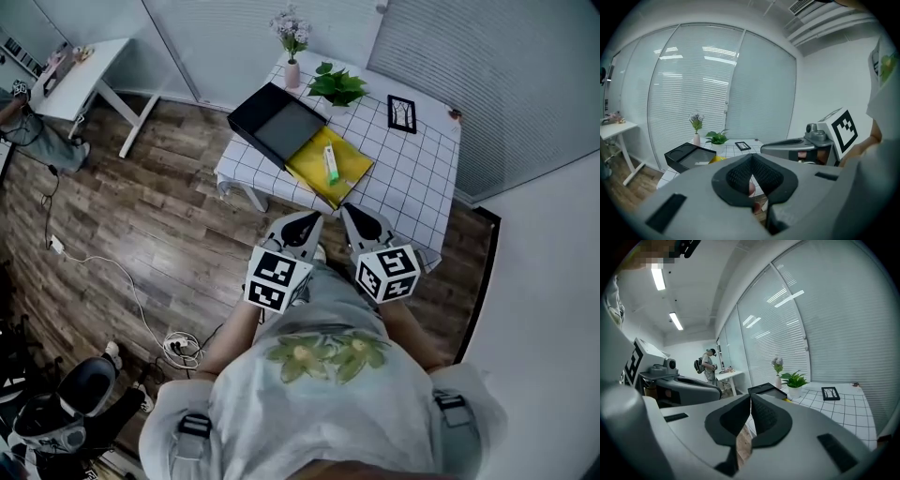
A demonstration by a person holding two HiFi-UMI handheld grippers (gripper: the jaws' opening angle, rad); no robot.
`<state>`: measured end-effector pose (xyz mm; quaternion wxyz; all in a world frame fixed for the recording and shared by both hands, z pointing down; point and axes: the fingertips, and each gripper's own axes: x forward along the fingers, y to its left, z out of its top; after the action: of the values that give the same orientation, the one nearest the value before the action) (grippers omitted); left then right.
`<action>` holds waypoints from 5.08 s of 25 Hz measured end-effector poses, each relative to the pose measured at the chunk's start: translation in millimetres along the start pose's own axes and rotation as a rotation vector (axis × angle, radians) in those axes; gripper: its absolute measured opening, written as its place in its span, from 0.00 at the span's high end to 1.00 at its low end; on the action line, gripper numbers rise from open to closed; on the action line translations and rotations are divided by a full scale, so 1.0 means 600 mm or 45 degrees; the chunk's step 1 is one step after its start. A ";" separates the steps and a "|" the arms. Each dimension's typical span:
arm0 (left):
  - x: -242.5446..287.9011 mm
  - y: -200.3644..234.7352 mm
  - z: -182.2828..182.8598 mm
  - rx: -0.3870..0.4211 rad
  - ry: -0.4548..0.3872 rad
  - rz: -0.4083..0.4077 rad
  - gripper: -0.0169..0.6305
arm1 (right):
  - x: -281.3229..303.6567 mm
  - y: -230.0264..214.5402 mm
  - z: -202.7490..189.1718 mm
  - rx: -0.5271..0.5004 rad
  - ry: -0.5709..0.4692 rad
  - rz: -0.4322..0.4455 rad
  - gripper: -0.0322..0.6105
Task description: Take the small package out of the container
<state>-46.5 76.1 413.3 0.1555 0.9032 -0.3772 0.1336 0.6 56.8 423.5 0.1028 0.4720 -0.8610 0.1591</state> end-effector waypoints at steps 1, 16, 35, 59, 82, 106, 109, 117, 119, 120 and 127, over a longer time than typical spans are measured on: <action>0.007 0.011 0.005 -0.017 0.007 0.002 0.96 | 0.010 -0.006 0.003 0.000 0.006 0.003 0.94; 0.098 0.114 0.014 -0.079 0.078 0.069 0.96 | 0.124 -0.098 0.024 0.021 0.072 0.001 0.94; 0.183 0.202 0.015 -0.098 0.130 0.147 0.96 | 0.237 -0.171 -0.012 0.045 0.257 0.033 0.73; 0.228 0.272 -0.019 -0.147 0.221 0.236 0.96 | 0.333 -0.225 -0.119 0.039 0.540 0.001 0.64; 0.254 0.289 -0.056 -0.186 0.335 0.246 0.96 | 0.380 -0.247 -0.208 0.055 0.708 -0.017 0.62; 0.275 0.299 -0.067 -0.234 0.358 0.306 0.96 | 0.402 -0.257 -0.254 0.021 0.841 0.021 0.62; 0.277 0.302 -0.071 -0.242 0.357 0.315 0.96 | 0.403 -0.253 -0.256 0.005 0.862 0.035 0.62; 0.283 0.302 -0.073 -0.253 0.335 0.320 0.96 | 0.408 -0.258 -0.257 -0.071 0.854 0.047 0.74; 0.282 0.301 -0.075 -0.254 0.330 0.322 0.96 | 0.407 -0.261 -0.257 -0.083 0.851 0.043 0.77; 0.281 0.301 -0.075 -0.256 0.328 0.323 0.96 | 0.406 -0.261 -0.256 -0.085 0.850 0.042 0.78; 0.275 0.302 -0.075 -0.264 0.317 0.324 0.96 | 0.398 -0.263 -0.255 -0.107 0.871 0.042 0.81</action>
<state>-70.7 -133.2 546.3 0.2749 0.8038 -0.4779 0.2233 10.8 -152.5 671.6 0.4024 0.3728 -0.7900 0.2741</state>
